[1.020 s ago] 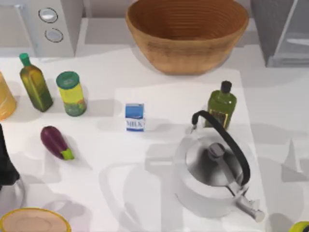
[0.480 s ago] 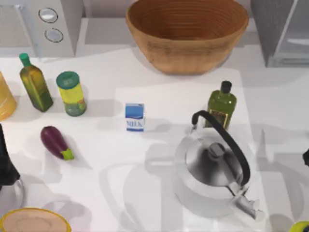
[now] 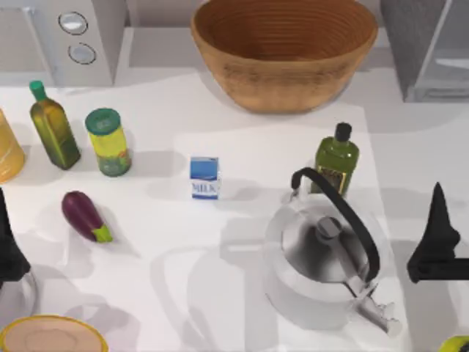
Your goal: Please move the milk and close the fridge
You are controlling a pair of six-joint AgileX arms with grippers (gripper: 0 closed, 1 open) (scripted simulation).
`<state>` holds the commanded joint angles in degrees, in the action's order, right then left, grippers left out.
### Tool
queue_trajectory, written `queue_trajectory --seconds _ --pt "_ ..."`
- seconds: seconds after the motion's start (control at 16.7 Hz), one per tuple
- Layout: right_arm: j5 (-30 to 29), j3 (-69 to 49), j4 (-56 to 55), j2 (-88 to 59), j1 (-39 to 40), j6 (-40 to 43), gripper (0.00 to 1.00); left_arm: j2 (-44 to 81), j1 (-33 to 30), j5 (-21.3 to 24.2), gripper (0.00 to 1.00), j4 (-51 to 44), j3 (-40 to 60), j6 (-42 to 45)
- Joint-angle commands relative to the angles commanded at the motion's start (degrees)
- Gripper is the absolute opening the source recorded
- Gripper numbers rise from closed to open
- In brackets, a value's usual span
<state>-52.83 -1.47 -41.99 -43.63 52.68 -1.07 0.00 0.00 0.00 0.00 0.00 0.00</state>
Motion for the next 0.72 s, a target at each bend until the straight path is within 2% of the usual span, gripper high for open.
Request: queue_trajectory --seconds 0.42,0.72 --pt "-0.3 -0.4 -0.1 -0.8 0.1 0.2 1.0 0.0 0.0 0.0 1.0 0.0 0.0 0.0" --pt "-2.9 -9.0 -5.6 -12.4 0.5 1.7 1.0 0.0 0.0 0.0 1.0 0.0 0.0 0.0"
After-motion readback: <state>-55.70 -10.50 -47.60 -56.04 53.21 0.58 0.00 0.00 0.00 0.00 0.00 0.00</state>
